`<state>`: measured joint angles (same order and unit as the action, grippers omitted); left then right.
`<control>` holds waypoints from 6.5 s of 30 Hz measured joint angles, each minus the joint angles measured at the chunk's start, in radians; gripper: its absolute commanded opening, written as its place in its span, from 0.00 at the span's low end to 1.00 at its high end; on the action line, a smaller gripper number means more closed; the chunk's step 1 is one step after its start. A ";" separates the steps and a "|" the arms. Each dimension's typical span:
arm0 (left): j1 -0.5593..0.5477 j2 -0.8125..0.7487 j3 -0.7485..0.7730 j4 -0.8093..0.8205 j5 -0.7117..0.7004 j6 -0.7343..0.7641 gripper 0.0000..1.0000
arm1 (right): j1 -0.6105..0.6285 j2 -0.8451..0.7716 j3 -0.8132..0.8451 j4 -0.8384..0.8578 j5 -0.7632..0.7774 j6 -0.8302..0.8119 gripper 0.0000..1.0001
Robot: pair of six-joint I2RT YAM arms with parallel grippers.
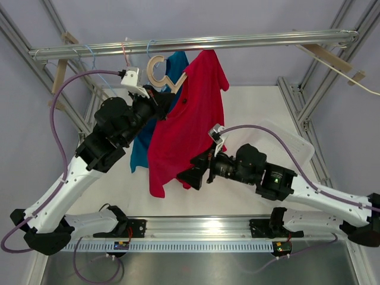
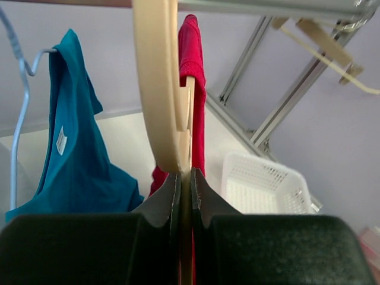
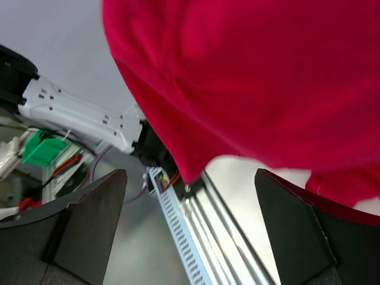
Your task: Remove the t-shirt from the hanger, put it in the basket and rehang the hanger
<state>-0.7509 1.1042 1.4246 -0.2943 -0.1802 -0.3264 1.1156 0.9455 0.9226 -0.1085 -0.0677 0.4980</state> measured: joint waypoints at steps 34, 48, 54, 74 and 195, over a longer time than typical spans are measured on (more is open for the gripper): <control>-0.026 0.009 0.051 0.077 -0.101 -0.066 0.00 | 0.467 0.505 0.281 0.034 0.349 -0.097 0.00; -0.026 -0.163 0.299 -0.195 -0.060 0.007 0.00 | 0.467 0.449 0.230 -0.086 0.521 -0.061 0.00; -0.025 -0.542 0.026 -0.175 -0.019 -0.056 0.00 | 0.346 0.213 0.203 -0.167 0.537 -0.117 0.00; -0.021 -0.683 -0.136 -0.303 0.467 -0.238 0.00 | -0.084 -0.035 0.027 -0.001 0.252 -0.325 0.29; -0.022 -0.312 0.043 -0.479 0.211 -0.069 0.00 | -0.639 -0.168 -0.294 -0.358 0.807 0.152 0.02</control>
<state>-0.7731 0.7921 1.4677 -0.7731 0.0303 -0.3950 0.4763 0.7773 0.6289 -0.4667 0.7395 0.6498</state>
